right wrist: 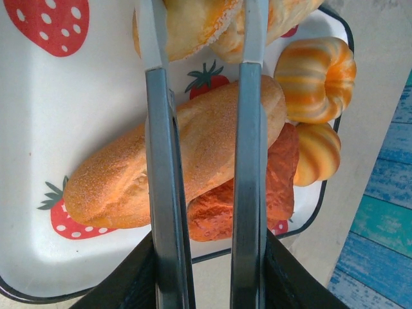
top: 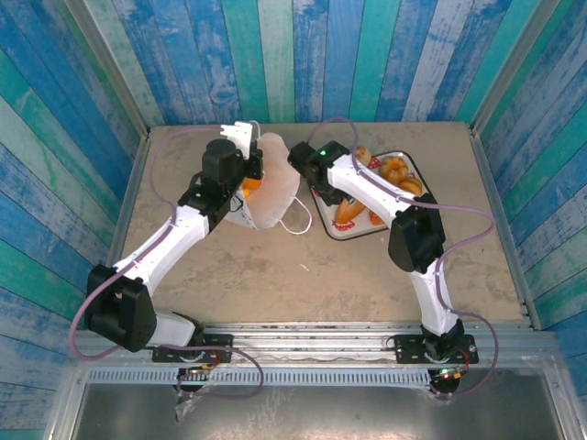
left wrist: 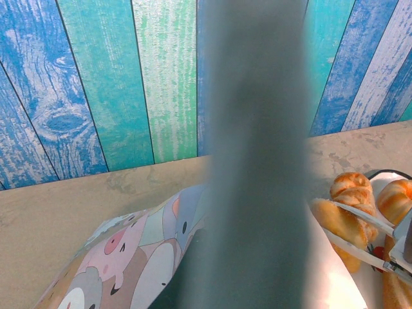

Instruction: Take the fake bread out of the paper bag

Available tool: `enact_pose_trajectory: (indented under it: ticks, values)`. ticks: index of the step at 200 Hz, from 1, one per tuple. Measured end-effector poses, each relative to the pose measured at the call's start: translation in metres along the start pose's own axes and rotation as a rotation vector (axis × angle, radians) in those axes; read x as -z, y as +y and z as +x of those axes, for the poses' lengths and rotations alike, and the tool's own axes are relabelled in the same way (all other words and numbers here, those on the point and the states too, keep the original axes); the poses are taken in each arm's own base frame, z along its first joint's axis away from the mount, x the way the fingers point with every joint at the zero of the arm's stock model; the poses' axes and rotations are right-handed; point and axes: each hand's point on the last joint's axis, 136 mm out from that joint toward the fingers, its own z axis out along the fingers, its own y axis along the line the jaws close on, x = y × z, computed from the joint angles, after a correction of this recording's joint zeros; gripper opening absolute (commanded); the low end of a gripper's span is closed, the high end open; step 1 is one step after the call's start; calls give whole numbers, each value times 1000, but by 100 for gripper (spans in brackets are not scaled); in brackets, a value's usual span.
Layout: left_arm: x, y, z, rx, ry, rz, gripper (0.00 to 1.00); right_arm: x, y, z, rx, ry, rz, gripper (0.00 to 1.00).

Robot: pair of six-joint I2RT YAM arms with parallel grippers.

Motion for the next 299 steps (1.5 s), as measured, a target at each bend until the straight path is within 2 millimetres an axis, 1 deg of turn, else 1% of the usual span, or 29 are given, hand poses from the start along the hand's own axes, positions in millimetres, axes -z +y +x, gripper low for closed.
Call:
enact_pose_trajectory:
  ticks: [32, 58, 126, 151, 193, 220, 260, 299]
  values:
    - [0, 0, 0, 0, 0, 0, 1, -2, 0, 3, -36, 13, -18, 30]
    - [0, 0, 0, 0, 0, 0, 1, 3, -3, 5, -67, 10, -43, 29]
    - [0, -1, 0, 0, 1, 4, 1, 40, -20, 7, -149, -63, -119, 29]
    - [0, -1, 0, 0, 0, 5, 1, 47, -19, 7, -154, -77, -129, 29]
    - [0, -1, 0, 3, 0, 5, 1, 51, -12, 6, -140, -84, -143, 28]
    - [0, -1, 0, 3, 0, 4, 1, 53, -4, 6, -117, -86, -138, 28]
    - [0, 0, 0, 4, 0, -1, 1, 43, 8, 10, -68, -57, -106, 29]
    - [0, 1, 0, 5, -1, -4, 1, 32, 7, 9, -43, -43, -50, 29]
